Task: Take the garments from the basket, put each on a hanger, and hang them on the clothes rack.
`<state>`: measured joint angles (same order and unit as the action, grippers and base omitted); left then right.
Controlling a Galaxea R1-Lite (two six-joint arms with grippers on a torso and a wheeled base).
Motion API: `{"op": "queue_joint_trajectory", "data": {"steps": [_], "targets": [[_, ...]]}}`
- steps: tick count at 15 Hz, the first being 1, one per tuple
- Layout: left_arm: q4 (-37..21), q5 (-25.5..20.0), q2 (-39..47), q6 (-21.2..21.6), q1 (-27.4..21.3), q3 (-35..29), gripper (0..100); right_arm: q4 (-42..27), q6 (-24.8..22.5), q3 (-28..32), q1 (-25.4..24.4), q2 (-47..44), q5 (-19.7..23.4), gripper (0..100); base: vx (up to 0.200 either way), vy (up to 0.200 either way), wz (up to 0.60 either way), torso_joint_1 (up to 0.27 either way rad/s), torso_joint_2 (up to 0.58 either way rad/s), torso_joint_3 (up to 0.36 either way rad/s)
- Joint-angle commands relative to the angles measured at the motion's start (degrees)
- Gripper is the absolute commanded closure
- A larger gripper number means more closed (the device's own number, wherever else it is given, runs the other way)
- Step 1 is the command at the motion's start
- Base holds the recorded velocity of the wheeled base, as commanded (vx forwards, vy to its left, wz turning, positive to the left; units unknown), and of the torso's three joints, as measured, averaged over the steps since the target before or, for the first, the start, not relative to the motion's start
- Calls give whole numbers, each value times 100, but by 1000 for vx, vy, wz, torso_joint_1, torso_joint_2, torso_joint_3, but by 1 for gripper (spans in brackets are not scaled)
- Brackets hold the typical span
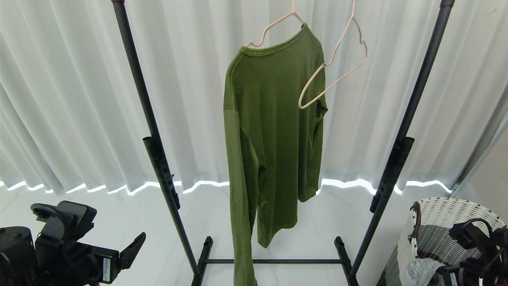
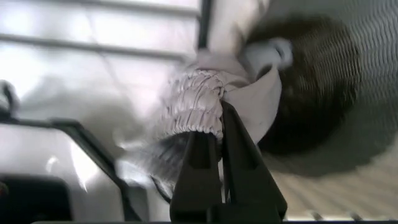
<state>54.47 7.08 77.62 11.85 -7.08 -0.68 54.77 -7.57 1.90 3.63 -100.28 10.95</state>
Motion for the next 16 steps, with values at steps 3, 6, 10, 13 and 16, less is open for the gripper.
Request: {"op": "queue_joint_trajectory", "data": {"steps": [3,6,10,13,16], "targets": [[2,4,-168,2,-4,7,0,-485,177,1163,-662,1432,-14,100,0,0,0,0,0,0],[2,4,-186,54,-30,7,0,-1522,168,2411,-741,2118,259,100,0,0,0,0,0,0],[2,12,-388,98,-127,51,0,-1839,1,3071,-776,2232,443,100,-50,0,0,1,1,1],[-6,21,-388,98,-127,51,0,-1839,-43,3062,-908,2206,443,100,-200,0,0,1,5,7],[-6,21,-379,98,-127,68,0,-1847,-60,3079,-987,2135,435,100,-200,0,0,6,7,-1]]}}
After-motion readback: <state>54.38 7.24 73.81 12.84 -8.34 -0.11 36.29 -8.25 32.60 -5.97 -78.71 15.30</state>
